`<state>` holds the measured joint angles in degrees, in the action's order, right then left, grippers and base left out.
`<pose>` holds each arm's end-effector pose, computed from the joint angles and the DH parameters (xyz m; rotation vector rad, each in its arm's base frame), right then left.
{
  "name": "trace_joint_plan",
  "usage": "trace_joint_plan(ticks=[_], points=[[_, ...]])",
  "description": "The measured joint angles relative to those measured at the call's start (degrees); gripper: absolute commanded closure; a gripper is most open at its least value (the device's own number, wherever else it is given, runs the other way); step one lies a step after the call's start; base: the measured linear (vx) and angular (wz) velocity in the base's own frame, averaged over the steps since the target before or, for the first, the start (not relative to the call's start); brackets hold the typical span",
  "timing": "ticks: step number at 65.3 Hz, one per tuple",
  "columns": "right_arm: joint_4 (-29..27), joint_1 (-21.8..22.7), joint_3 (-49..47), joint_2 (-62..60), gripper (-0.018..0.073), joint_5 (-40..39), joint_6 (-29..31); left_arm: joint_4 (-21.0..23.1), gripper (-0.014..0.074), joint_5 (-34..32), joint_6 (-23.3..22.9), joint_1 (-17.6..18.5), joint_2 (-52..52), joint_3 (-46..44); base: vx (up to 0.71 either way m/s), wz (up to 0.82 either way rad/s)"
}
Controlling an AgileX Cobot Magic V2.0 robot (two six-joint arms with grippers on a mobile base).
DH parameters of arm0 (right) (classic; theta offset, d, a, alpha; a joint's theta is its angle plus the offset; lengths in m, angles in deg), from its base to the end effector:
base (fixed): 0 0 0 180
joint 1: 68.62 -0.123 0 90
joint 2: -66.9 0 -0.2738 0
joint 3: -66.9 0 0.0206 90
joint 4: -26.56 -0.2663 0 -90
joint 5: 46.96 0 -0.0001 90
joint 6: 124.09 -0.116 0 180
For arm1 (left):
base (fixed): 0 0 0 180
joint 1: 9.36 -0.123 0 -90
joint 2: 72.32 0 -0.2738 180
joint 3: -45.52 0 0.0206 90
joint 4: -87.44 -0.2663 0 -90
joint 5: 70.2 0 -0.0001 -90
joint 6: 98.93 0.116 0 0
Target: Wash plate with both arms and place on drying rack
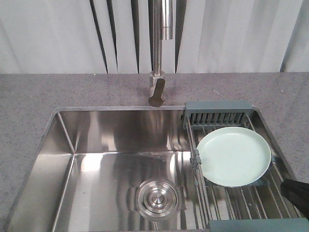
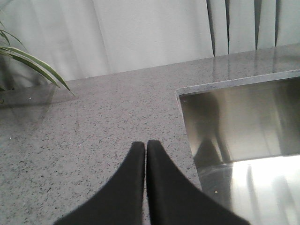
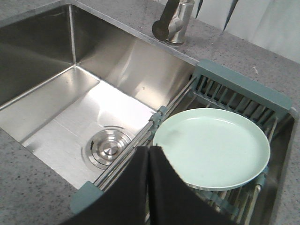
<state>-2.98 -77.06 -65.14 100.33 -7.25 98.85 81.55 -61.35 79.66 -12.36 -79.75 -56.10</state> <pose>0.1228 0.0552 0.2836 -0.6778 1.9096 0.2071 0.1079 0.0075 0.1890 0.0083 1.6525 0.1115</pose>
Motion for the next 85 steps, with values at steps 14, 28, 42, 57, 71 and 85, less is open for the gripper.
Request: trace_joint_plan(ticks=[14, 28, 42, 57, 71, 85], points=[[1.93, 0.00, 11.73, -5.05, 0.0563, -11.27, -0.64, 0.00, 0.0603, 0.00, 0.00, 0.00, 0.00, 0.00, 0.00, 0.00], [5.38, 0.00, 22.78, -15.55, 0.0563, -19.06, -6.90, 0.00, 0.0603, 0.00, 0.00, 0.00, 0.00, 0.00, 0.00, 0.00], [14.87, 0.00, 27.20, -23.92, 0.0563, -20.20, -18.59, 0.00, 0.0603, 0.00, 0.00, 0.00, 0.00, 0.00, 0.00, 0.00], [26.96, 0.00, 30.53, -25.77, 0.0563, -27.06, -30.64, 0.00, 0.0603, 0.00, 0.00, 0.00, 0.00, 0.00, 0.00, 0.00], [30.65, 0.00, 30.53, -25.77, 0.0563, -33.66, -33.15, 0.00, 0.0603, 0.00, 0.00, 0.00, 0.00, 0.00, 0.00, 0.00], [30.41, 0.23, 30.53, -25.93, 0.0563, -40.90, -33.22, 0.00, 0.0603, 0.00, 0.00, 0.00, 0.00, 0.00, 0.00, 0.00]])
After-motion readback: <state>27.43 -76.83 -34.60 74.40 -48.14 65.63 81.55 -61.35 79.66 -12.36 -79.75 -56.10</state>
